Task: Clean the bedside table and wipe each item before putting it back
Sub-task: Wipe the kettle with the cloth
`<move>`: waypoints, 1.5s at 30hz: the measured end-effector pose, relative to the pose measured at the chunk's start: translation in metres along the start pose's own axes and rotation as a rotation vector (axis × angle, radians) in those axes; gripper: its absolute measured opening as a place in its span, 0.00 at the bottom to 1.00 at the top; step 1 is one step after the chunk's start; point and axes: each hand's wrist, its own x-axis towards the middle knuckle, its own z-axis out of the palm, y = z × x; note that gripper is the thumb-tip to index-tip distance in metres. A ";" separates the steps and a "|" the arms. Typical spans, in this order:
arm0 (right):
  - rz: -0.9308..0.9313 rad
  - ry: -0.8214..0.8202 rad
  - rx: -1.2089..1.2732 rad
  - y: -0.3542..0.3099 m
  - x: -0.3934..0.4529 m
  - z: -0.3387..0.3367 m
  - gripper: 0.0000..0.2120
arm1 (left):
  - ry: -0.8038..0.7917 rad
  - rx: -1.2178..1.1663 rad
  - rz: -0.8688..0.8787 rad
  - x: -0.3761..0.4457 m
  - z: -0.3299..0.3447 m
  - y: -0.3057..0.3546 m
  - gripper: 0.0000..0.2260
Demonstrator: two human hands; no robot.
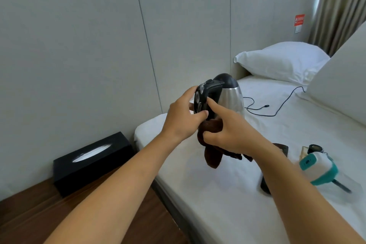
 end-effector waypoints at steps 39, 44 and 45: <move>-0.266 0.032 0.341 -0.181 -0.056 0.263 0.14 | 0.502 0.269 -0.545 -0.380 -0.289 -0.061 0.31; -0.313 0.225 0.391 -0.176 -0.068 0.309 0.18 | 0.479 0.335 -0.576 -0.338 -0.302 -0.056 0.32; -0.326 0.230 0.392 -0.174 -0.071 0.316 0.19 | 0.406 0.400 -0.571 -0.327 -0.307 -0.052 0.33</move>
